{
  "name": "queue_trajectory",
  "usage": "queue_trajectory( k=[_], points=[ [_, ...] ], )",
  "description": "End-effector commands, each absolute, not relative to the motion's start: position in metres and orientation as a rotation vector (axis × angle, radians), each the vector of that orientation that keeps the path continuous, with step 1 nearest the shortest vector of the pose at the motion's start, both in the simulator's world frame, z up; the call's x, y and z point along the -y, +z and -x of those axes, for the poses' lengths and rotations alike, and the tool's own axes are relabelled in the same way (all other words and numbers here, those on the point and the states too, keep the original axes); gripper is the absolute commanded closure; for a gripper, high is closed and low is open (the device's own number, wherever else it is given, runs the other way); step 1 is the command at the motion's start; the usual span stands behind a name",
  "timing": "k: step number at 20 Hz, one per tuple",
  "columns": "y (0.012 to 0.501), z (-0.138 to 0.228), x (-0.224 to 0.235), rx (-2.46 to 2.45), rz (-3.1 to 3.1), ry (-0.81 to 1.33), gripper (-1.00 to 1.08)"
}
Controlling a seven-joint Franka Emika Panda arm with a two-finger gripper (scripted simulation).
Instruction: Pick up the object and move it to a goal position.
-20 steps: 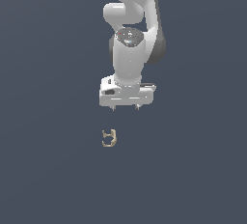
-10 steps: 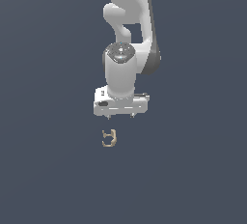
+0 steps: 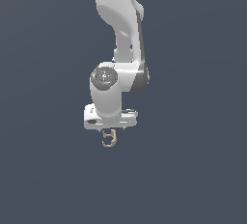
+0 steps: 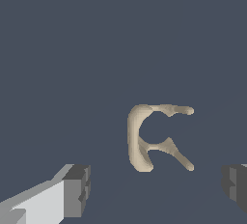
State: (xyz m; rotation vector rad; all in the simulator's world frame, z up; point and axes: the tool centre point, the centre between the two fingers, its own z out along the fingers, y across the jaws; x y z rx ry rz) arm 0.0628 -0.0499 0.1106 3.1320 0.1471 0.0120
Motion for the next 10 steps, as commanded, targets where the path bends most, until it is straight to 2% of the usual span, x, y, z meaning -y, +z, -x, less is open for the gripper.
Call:
queue_trajectory(
  k=[1, 10],
  points=[
    [0.102, -0.068, 0.057, -0.149, -3.135, 0.007, -0.92],
    [0.090, -0.073, 0.066, -0.149, -3.138, -0.001, -0.92]
  ],
)
